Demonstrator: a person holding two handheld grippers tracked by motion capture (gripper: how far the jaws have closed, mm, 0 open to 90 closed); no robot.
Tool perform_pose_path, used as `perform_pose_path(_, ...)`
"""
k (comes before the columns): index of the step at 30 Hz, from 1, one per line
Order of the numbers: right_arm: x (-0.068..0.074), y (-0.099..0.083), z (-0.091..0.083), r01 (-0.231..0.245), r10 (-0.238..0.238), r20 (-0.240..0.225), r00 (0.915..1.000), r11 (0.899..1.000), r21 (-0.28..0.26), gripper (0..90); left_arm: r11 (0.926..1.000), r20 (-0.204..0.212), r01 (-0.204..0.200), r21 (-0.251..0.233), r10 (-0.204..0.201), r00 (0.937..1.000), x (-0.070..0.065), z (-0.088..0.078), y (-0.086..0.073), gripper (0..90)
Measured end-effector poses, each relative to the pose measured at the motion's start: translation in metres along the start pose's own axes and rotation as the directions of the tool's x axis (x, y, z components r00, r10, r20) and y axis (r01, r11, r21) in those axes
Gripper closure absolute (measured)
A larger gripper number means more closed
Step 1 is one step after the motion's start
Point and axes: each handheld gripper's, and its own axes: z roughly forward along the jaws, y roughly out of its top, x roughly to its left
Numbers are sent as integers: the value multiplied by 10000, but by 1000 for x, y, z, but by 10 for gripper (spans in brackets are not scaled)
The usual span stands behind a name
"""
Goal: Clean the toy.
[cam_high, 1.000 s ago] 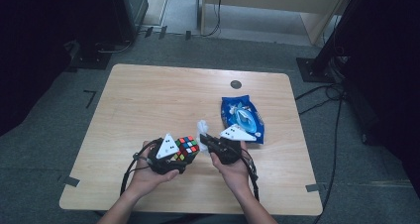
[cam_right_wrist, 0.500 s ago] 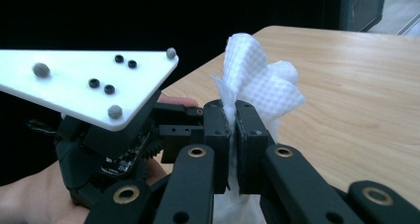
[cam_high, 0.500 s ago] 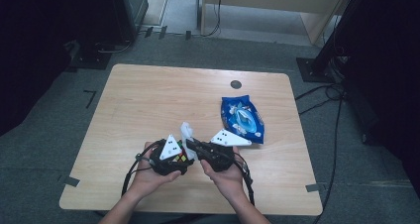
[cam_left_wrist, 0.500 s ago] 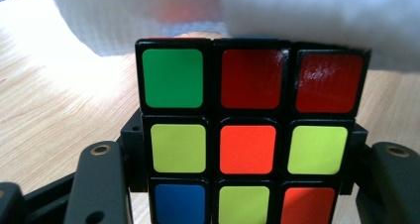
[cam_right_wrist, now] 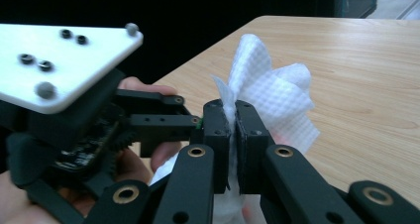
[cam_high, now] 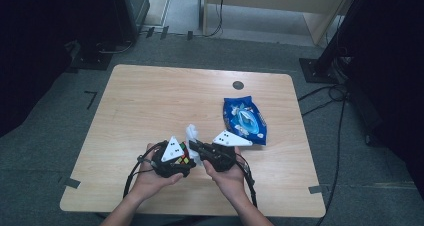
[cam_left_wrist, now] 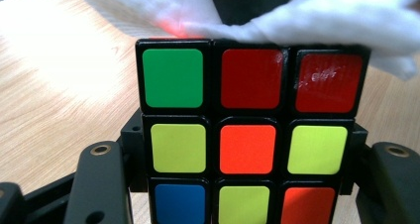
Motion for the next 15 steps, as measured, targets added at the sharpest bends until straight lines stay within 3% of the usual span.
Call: perform_pose_path(15, -31, -10, 3, -524, 504, 817, 9954, 9984, 231, 864, 9998, 160, 166, -95, -164, 9997, 3, -2, 1, 339)
